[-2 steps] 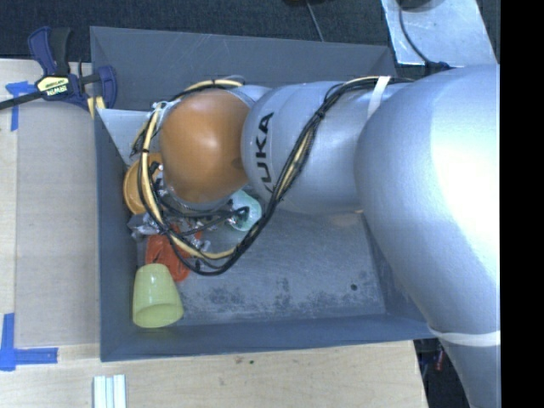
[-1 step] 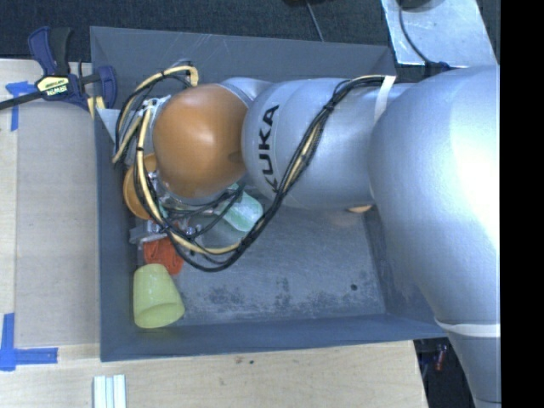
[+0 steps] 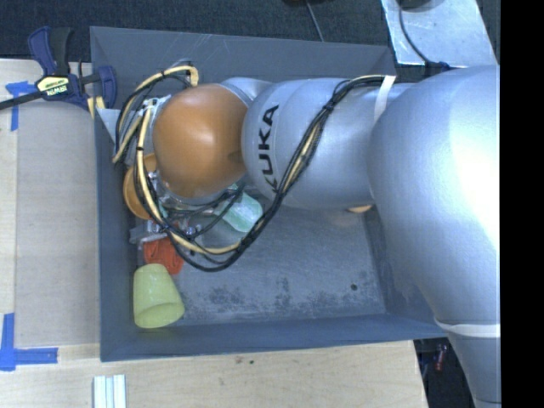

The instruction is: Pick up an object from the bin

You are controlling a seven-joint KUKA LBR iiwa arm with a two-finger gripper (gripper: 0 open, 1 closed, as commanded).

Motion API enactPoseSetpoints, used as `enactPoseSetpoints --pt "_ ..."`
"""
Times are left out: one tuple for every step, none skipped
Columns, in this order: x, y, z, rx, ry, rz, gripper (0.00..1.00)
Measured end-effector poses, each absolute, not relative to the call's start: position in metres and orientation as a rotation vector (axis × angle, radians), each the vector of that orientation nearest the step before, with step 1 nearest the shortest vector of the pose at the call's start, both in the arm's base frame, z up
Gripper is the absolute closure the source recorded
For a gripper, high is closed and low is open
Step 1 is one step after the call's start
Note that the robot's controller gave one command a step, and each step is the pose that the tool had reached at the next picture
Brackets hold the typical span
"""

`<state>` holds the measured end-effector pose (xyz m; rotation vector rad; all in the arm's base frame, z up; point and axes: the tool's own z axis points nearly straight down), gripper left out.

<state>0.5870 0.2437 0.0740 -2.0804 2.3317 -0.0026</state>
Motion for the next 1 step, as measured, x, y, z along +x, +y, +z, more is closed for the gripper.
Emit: enactPoseSetpoints --pt "0.5869 0.2434 0.0895 -2.076 2.333 -0.002 1.00"
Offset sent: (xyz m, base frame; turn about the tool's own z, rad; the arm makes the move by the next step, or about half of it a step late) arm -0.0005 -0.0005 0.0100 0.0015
